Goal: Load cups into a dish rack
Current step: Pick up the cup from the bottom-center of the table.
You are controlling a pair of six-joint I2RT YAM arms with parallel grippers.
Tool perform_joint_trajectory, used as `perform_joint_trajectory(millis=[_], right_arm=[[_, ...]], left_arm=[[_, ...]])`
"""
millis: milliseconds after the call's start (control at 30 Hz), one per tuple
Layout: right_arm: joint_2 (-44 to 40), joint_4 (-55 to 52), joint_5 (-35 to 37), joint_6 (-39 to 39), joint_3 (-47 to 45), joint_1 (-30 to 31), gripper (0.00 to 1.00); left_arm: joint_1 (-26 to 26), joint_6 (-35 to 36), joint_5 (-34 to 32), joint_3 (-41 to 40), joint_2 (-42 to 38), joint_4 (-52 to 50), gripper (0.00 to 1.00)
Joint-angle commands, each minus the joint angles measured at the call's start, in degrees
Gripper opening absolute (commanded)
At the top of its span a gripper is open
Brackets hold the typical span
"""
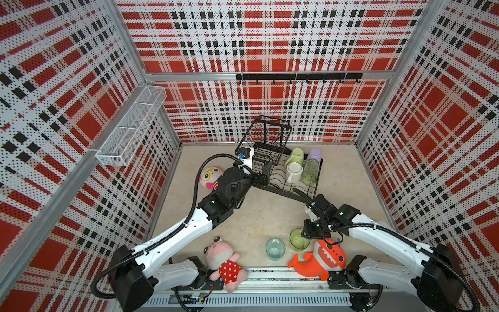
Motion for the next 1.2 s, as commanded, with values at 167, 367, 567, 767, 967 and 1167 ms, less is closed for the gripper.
perform_joint_trajectory(millis=[167, 367, 567, 767, 967, 1167], right_arm=[[-0.8, 0.0, 2.6, -1.6, 1.6, 0.4, 0.14], [-2.3, 0.0, 5.5, -2.6, 2.9, 0.4, 0.07], [-7.3, 3.7, 11.6, -2.6, 5.4, 0.4, 0.04], [-13.6, 15.3, 22.9, -7.3, 7.7, 0.4, 0.04], [-19.5, 34.4, 28.9, -17.9, 3.1, 0.4, 0.04], [-24.2, 51.3, 35.2, -26.4, -2.1, 0.4, 0.0]], left_arm=[[0.5, -0.3, 5.5, -1.3, -1.9, 1.2, 0.9], [0.5, 0.2, 6.3, -1.7, -2.6, 1.7, 0.9], [1.3, -2.0, 10.0, -0.2, -3.3, -0.7, 0.93], [7.1, -11.9, 17.8, 3.9, -4.6, -5.6, 0.99], [9.8, -17.9, 29.8, 5.2, -3.9, -5.7, 0.99], [10.0, -24.0, 41.3, 5.1, -2.4, -2.3, 1.0]])
